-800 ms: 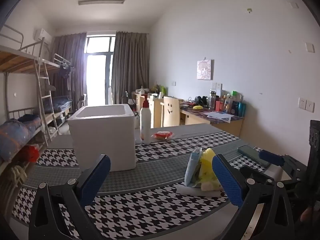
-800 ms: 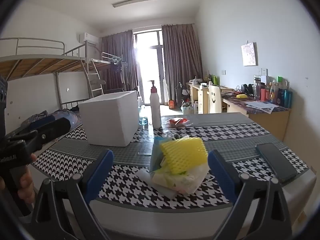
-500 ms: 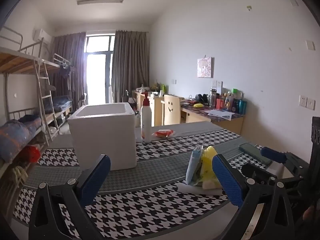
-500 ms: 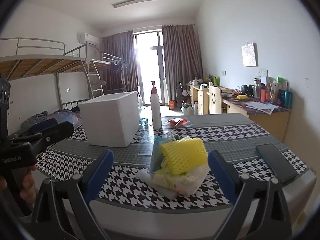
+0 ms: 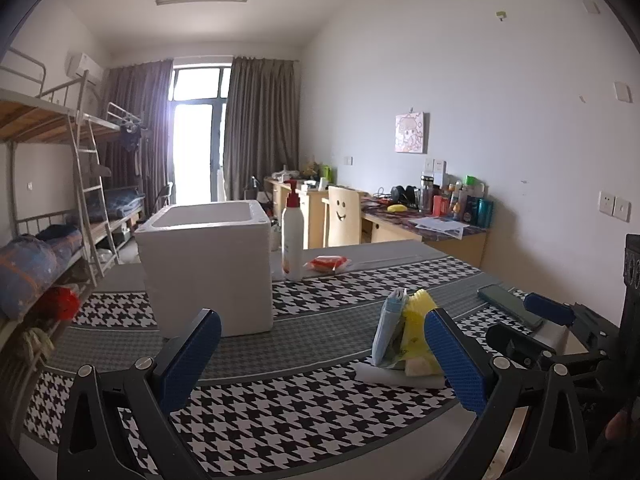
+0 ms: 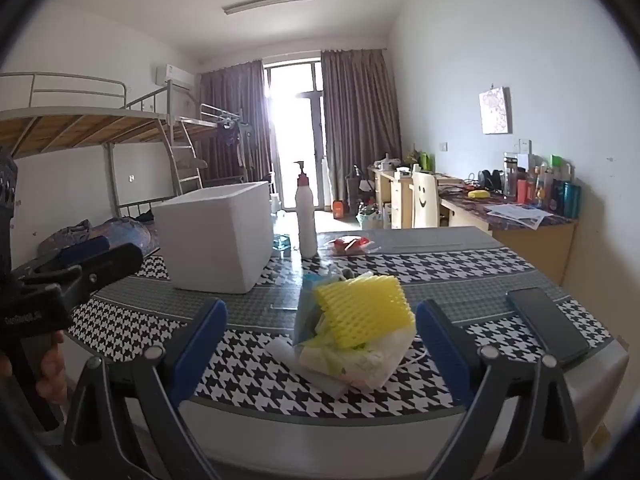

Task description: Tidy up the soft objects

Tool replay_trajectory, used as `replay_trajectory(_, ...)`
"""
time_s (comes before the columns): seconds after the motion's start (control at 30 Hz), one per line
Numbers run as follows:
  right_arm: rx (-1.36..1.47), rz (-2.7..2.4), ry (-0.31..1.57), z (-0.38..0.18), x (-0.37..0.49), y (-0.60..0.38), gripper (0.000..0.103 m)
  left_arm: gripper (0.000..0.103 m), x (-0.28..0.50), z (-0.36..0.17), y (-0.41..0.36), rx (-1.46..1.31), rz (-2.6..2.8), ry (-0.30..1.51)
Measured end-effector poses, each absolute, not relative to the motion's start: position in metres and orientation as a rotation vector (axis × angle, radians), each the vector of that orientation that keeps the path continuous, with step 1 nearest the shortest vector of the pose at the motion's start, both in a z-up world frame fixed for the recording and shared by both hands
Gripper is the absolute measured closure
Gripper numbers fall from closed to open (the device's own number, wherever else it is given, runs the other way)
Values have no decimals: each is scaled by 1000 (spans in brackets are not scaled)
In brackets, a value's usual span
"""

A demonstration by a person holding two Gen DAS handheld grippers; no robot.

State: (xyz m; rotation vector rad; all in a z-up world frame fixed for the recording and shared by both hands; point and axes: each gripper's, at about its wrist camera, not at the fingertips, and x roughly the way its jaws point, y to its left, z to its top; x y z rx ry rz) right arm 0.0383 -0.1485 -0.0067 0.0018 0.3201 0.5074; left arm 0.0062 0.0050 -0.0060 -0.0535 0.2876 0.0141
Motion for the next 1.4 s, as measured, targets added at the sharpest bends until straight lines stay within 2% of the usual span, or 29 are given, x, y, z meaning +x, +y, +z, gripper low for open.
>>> replay_trajectory(1.4,-5,462,345,-12,43,-145,6,1,20,-12,1,-33,6,343)
